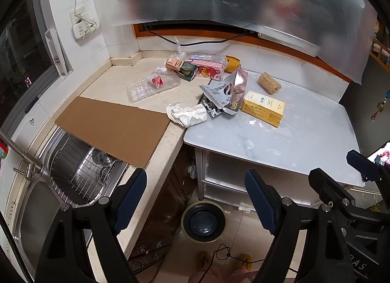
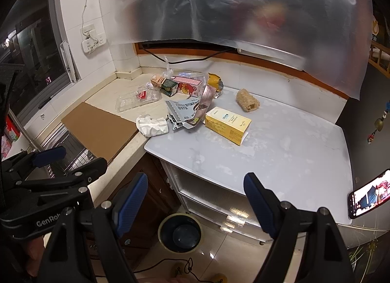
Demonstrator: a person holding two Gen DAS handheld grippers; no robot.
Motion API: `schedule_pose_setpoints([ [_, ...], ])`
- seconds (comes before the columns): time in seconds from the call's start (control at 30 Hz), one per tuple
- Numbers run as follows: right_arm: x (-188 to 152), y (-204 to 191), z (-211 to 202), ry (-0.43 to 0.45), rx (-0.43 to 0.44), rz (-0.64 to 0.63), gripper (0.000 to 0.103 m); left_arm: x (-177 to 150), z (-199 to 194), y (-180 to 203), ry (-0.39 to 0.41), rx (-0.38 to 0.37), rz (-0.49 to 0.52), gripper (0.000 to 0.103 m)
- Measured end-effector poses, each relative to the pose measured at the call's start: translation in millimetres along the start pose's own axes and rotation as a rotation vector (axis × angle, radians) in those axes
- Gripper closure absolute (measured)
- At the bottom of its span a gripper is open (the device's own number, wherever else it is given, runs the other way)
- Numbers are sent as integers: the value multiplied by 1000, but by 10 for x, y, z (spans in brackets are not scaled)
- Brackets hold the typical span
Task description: Collect trash
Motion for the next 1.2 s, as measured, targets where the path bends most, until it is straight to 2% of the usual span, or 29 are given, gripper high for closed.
schedule_pose_setpoints([
  [0.87, 38, -163, 18, 6, -11, 23, 21, 80, -3, -192, 5, -20, 32, 22],
  [1.07, 65, -229, 70, -8, -16, 39, 21, 181, 83, -257, -2, -56, 44, 22],
  [1.2, 60, -158, 125, -31, -22, 61, 21, 258, 194, -218, -23, -108, 50, 22],
])
Point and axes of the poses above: each gripper's, at about its wrist camera, not at the fingertips, and z roughly the way its jaws point, y to its right, x to its top, the point moved 10 cm from there along z, roughly the way its jaws point, and after that the axes turned 7 degrees about -x, right-handed, at the moved point
